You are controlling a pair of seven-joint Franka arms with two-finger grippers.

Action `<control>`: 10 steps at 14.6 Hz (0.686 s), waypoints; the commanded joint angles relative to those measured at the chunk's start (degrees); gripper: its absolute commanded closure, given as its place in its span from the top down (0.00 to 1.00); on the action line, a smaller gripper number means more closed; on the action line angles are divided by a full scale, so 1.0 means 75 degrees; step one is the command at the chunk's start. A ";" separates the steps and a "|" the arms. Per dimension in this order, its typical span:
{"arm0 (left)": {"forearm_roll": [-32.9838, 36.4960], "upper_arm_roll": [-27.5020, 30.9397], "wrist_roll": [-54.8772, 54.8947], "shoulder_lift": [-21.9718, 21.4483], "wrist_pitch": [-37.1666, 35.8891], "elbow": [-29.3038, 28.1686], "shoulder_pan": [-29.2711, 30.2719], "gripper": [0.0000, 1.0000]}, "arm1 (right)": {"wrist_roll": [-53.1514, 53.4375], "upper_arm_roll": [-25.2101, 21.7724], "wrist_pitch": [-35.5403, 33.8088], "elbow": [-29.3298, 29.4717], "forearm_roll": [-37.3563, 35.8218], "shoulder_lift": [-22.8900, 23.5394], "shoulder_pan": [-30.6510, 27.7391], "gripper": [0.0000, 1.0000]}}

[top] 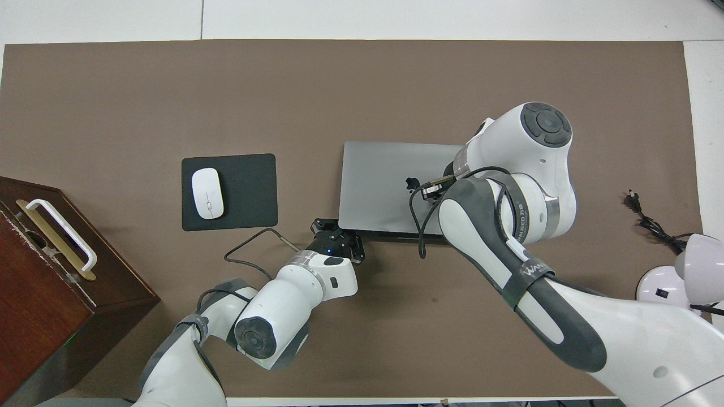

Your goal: Close laptop with both arms

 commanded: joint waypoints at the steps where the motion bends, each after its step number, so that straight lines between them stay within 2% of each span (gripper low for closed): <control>1: 0.0114 0.0069 0.0110 0.0549 -0.0043 0.0000 0.0482 0.00 | 0.0128 0.0043 0.0062 -0.0133 0.0229 -0.0110 -0.0014 0.00; 6: 0.0114 0.0046 0.0005 0.0491 -0.0149 0.0035 0.0470 0.00 | 0.0128 0.0043 -0.0136 0.0042 0.0229 -0.0098 -0.0014 0.00; 10: 0.0102 0.0046 -0.0522 0.0083 -0.0709 0.0023 0.0400 0.00 | 0.0233 0.0043 -0.0231 0.0114 0.0229 -0.0110 -0.0014 0.00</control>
